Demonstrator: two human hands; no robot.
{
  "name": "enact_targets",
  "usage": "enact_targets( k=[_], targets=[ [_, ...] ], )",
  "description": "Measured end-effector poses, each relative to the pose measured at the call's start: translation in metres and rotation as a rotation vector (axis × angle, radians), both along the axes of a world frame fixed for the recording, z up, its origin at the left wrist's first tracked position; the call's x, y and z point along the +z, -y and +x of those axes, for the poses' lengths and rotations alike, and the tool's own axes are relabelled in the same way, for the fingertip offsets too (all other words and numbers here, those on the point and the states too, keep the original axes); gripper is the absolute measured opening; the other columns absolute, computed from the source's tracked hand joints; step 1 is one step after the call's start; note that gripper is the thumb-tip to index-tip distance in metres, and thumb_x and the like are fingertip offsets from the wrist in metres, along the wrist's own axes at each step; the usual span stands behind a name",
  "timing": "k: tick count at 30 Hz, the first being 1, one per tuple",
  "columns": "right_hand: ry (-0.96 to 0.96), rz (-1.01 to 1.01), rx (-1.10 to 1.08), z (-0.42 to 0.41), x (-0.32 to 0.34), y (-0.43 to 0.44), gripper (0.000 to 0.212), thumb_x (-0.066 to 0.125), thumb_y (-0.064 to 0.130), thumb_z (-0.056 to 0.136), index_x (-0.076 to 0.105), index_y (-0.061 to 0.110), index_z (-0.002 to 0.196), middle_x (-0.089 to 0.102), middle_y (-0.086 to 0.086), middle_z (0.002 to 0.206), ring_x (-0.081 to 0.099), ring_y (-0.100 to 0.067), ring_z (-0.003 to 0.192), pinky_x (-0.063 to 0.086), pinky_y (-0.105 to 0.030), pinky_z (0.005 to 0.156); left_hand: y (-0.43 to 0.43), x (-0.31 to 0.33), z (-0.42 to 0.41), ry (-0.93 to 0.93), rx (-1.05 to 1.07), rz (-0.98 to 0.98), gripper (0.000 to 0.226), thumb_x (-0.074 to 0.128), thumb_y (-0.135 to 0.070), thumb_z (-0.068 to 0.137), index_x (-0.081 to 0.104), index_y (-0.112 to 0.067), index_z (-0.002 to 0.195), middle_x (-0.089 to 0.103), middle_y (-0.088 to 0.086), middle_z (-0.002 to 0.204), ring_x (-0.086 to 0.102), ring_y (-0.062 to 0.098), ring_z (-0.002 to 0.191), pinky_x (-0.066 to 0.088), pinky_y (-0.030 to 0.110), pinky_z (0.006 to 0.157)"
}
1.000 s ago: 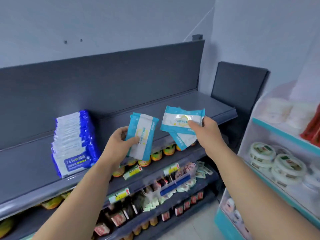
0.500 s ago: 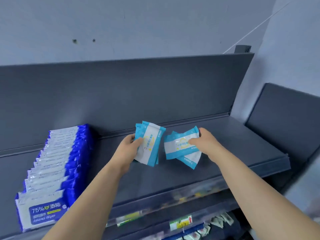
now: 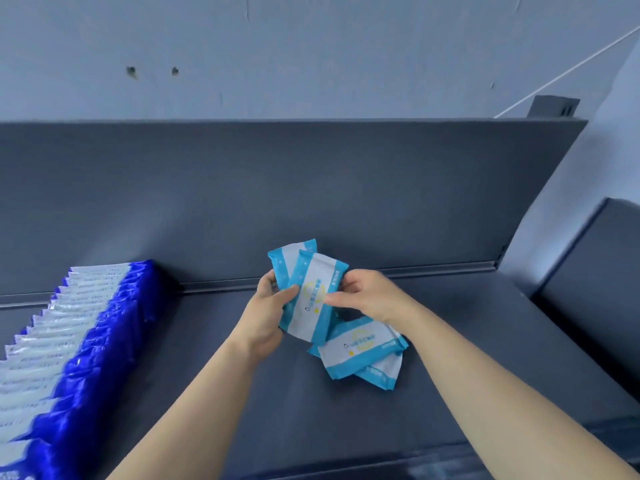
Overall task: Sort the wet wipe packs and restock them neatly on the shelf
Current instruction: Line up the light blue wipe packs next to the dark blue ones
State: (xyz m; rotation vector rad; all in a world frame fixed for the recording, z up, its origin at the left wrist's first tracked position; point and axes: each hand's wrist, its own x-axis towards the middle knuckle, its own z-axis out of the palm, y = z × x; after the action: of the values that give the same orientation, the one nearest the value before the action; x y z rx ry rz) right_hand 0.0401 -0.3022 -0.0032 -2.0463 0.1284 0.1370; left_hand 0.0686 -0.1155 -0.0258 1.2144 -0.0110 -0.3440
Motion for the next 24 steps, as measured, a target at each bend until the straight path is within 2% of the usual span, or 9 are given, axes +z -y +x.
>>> enact_targets(
  k=[2, 5, 8, 11, 15, 18, 20, 22, 24],
  targets=[
    [0.036, 0.026, -0.006, 0.007, -0.001, -0.004, 0.035, 0.081, 0.033, 0.072, 0.069, 0.021, 0.102, 0.074, 0.007, 0.098, 0.069, -0.01, 0.092, 0.056, -0.039, 0.088, 0.008, 0.001, 0.001, 0.004, -0.022, -0.033, 0.036, 0.051, -0.004, 0.095, 0.046, -0.017, 0.128, 0.063, 0.009, 0.12, 0.064, 0.027, 0.099, 0.051, 0.046, 0.086],
    [0.09, 0.09, -0.084, 0.017, -0.003, 0.002, 0.026, 0.078, 0.019, 0.077, 0.067, 0.017, 0.1, 0.074, 0.002, 0.096, 0.071, -0.015, 0.088, 0.058, -0.045, 0.083, 0.015, 0.005, 0.005, -0.001, -0.002, -0.078, 0.027, 0.049, -0.014, 0.098, 0.05, -0.012, 0.125, 0.065, 0.012, 0.122, 0.066, 0.027, 0.102, 0.053, 0.047, 0.088],
    [0.118, 0.211, -0.175, 0.025, -0.001, 0.018, 0.023, 0.073, 0.008, 0.081, 0.065, 0.016, 0.101, 0.073, -0.002, 0.099, 0.071, -0.018, 0.089, 0.058, -0.048, 0.081, 0.012, 0.008, 0.013, -0.041, 0.075, -0.098, 0.027, 0.046, -0.017, 0.101, 0.051, -0.01, 0.126, 0.066, 0.013, 0.12, 0.068, 0.029, 0.102, 0.057, 0.045, 0.079],
    [0.14, 0.203, -0.229, 0.03, 0.005, 0.033, 0.021, 0.07, 0.015, 0.086, 0.062, 0.021, 0.104, 0.071, 0.002, 0.102, 0.07, -0.015, 0.092, 0.058, -0.042, 0.083, 0.008, 0.008, 0.018, -0.094, 0.085, -0.077, 0.022, 0.044, -0.022, 0.102, 0.047, -0.019, 0.123, 0.066, 0.01, 0.116, 0.068, 0.031, 0.101, 0.058, 0.048, 0.076],
    [0.124, 0.163, -0.219, 0.032, 0.009, 0.043, 0.018, 0.062, 0.022, 0.092, 0.057, 0.022, 0.109, 0.067, 0.007, 0.104, 0.066, -0.011, 0.092, 0.054, -0.031, 0.075, 0.008, 0.007, 0.024, -0.137, 0.087, -0.13, 0.017, 0.041, -0.021, 0.103, 0.047, -0.021, 0.119, 0.064, 0.008, 0.113, 0.066, 0.03, 0.103, 0.055, 0.05, 0.082],
    [0.103, 0.155, -0.134, 0.033, 0.011, 0.046, 0.018, 0.061, 0.02, 0.092, 0.06, 0.02, 0.11, 0.07, 0.004, 0.104, 0.068, -0.013, 0.091, 0.055, -0.033, 0.078, 0.009, 0.001, 0.033, -0.062, 0.128, -0.043, 0.016, 0.048, -0.018, 0.1, 0.059, -0.022, 0.11, 0.07, 0.002, 0.108, 0.067, 0.017, 0.097, 0.052, 0.035, 0.082],
    [0.087, 0.157, -0.063, 0.035, 0.01, 0.045, 0.017, 0.063, 0.018, 0.091, 0.063, 0.02, 0.108, 0.072, 0.001, 0.103, 0.069, -0.016, 0.091, 0.055, -0.035, 0.081, 0.01, -0.003, 0.037, -0.041, 0.168, 0.055, 0.012, 0.055, -0.017, 0.096, 0.066, -0.021, 0.099, 0.072, 0.0, 0.102, 0.063, 0.012, 0.084, 0.046, 0.025, 0.075],
    [0.081, 0.113, -0.009, 0.039, 0.008, 0.042, 0.016, 0.066, 0.015, 0.088, 0.065, 0.022, 0.103, 0.072, 0.001, 0.102, 0.069, -0.016, 0.093, 0.054, -0.036, 0.085, 0.012, -0.007, 0.04, -0.064, 0.142, 0.032, 0.011, 0.057, -0.01, 0.094, 0.066, -0.015, 0.098, 0.071, 0.005, 0.1, 0.062, 0.014, 0.08, 0.047, 0.024, 0.071],
    [0.067, 0.057, 0.042, 0.045, 0.007, 0.041, 0.016, 0.067, 0.015, 0.087, 0.066, 0.024, 0.101, 0.072, 0.003, 0.102, 0.069, -0.015, 0.095, 0.054, -0.035, 0.086, 0.015, -0.006, 0.042, -0.064, 0.055, -0.003, 0.016, 0.053, -0.003, 0.094, 0.065, -0.009, 0.102, 0.071, 0.01, 0.099, 0.066, 0.017, 0.082, 0.055, 0.028, 0.076]
  ],
)
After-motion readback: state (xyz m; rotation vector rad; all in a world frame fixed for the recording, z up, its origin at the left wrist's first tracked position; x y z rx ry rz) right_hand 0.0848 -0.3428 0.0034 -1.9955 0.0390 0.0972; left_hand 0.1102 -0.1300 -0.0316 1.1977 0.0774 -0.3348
